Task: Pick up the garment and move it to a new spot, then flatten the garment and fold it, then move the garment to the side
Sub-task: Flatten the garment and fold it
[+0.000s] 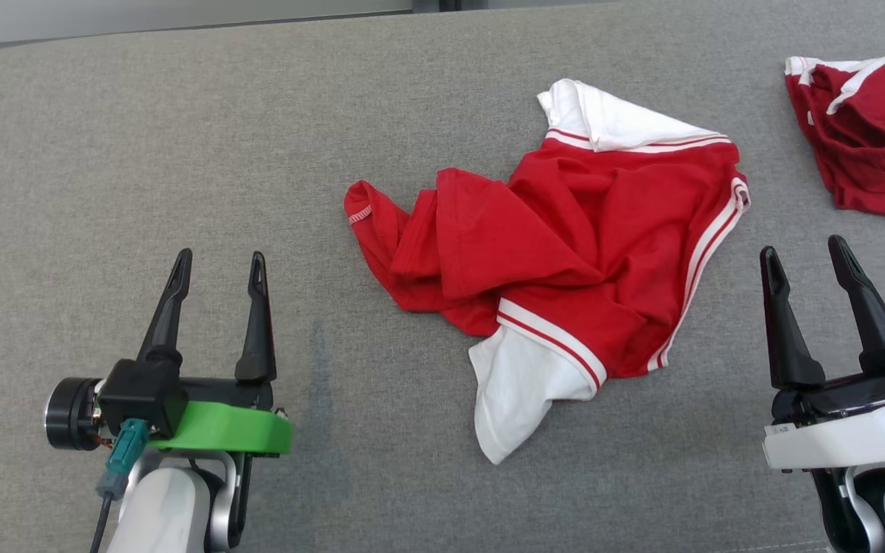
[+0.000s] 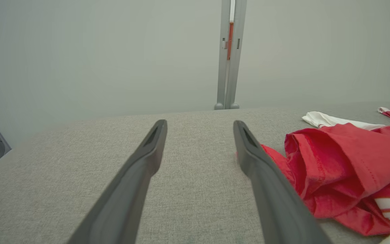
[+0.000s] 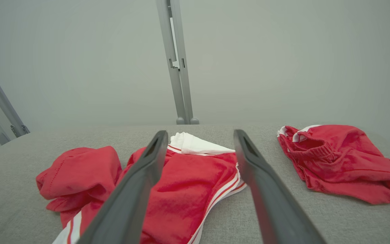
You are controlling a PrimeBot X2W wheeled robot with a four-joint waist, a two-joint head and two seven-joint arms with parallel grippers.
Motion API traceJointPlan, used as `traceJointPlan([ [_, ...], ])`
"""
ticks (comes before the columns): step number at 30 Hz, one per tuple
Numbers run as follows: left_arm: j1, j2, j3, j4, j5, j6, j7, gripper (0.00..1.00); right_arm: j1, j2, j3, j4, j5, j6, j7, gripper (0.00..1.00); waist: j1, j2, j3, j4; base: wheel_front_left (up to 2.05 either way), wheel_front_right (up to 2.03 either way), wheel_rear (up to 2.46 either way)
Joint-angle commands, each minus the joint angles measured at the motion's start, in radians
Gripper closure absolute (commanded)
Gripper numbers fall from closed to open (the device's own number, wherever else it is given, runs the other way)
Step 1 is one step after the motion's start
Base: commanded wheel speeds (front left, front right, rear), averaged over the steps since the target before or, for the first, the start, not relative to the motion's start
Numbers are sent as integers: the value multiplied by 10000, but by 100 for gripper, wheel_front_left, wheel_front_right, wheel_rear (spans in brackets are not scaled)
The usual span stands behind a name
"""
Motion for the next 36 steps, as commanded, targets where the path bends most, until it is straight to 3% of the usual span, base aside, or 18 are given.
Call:
traceJointPlan([
  [1, 149, 57, 7, -30, 14, 62, 0, 0, 132, 40, -27, -107, -70, 0, 68, 0, 0, 0, -11, -52, 0, 0, 0],
  [7, -74, 67, -90, -81, 63, 22, 0, 0, 121, -180, 418, -212, -188, 0, 442, 0, 0, 0, 146, -5, 0, 0, 0],
  [15, -544, -9, -262, -120, 125, -32, 1, 0, -360, -873, 3360, 635, 76, 0, 1429, 0, 0, 0, 672, 250, 0, 0, 0],
  [21, -796, -120, -353, -132, 166, -54, 1, 0, -1142, -961, 4263, 1902, -211, 0, 1772, 0, 0, 0, 1048, 423, 0, 0, 0],
  [22, -810, -135, -354, -130, 159, -58, 1, 0, -1235, -941, 4296, 2107, -229, 0, 1821, 4, 0, 0, 1077, 439, 0, 0, 0],
  [23, -838, -150, -362, -126, 162, -65, 1, 0, -1315, -926, 4290, 2361, -243, 0, 1925, 62, 0, 0, 1101, 459, 0, 0, 0],
  [24, -856, -162, -365, -122, 166, -73, 1, 0, -1361, -922, 4268, 2518, -246, 0, 1943, 85, 0, 0, 1118, 474, 0, 0, 0],
  [25, -877, -182, -370, -113, 170, -87, 0, 0, -1397, -902, 4287, 2661, -160, 0, 1998, 100, 0, 0, 1135, 490, 0, 0, 0],
  [36, -760, -187, -148, -143, 230, -54, 0, 0, -1054, -1582, 2461, 1684, 45, 0, 925, 100, 0, 0, 1052, 269, 0, 0, 0],
])
